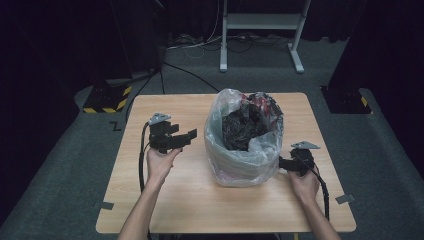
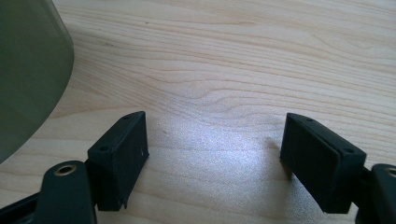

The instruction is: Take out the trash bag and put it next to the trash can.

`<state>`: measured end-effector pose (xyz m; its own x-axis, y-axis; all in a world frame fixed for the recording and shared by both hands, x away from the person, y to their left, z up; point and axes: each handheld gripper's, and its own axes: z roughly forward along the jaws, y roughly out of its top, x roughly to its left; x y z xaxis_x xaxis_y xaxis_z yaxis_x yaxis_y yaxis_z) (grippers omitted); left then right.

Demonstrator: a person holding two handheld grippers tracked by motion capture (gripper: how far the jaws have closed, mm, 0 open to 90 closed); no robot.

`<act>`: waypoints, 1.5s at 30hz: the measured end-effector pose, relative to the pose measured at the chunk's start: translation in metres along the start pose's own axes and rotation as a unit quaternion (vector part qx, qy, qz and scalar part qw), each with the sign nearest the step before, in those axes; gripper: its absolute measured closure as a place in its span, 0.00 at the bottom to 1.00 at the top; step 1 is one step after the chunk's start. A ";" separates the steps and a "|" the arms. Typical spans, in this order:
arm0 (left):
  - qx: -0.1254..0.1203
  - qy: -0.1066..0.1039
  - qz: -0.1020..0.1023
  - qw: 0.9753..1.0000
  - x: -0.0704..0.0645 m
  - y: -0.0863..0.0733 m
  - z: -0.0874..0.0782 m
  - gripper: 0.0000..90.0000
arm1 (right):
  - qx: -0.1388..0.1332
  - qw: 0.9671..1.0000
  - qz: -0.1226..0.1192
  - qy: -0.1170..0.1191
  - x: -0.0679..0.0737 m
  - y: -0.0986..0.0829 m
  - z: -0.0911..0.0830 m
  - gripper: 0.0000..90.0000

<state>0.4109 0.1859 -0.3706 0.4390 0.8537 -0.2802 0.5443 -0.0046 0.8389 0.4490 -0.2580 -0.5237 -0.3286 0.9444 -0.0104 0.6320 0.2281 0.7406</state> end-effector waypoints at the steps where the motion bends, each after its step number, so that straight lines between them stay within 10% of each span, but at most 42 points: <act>1: -0.004 0.001 0.007 1.000 -0.003 0.002 -0.002 0.25 | -0.001 1.000 -0.003 0.000 0.000 0.000 0.000 0.25; 37: 0.024 0.002 0.069 0.997 -0.056 0.052 0.033 0.33 | -0.001 1.000 -0.002 0.000 -0.001 0.000 0.000 0.25; 45: 0.029 0.011 0.093 0.995 -0.062 0.051 0.040 0.49 | -0.001 1.000 -0.003 0.000 -0.001 0.000 0.000 0.25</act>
<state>0.4395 0.1121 -0.3290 0.5207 0.8463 -0.1124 0.4953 -0.1922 0.8472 0.4490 -0.2589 -0.5238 -0.3331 0.9428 -0.0147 0.6281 0.2335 0.7423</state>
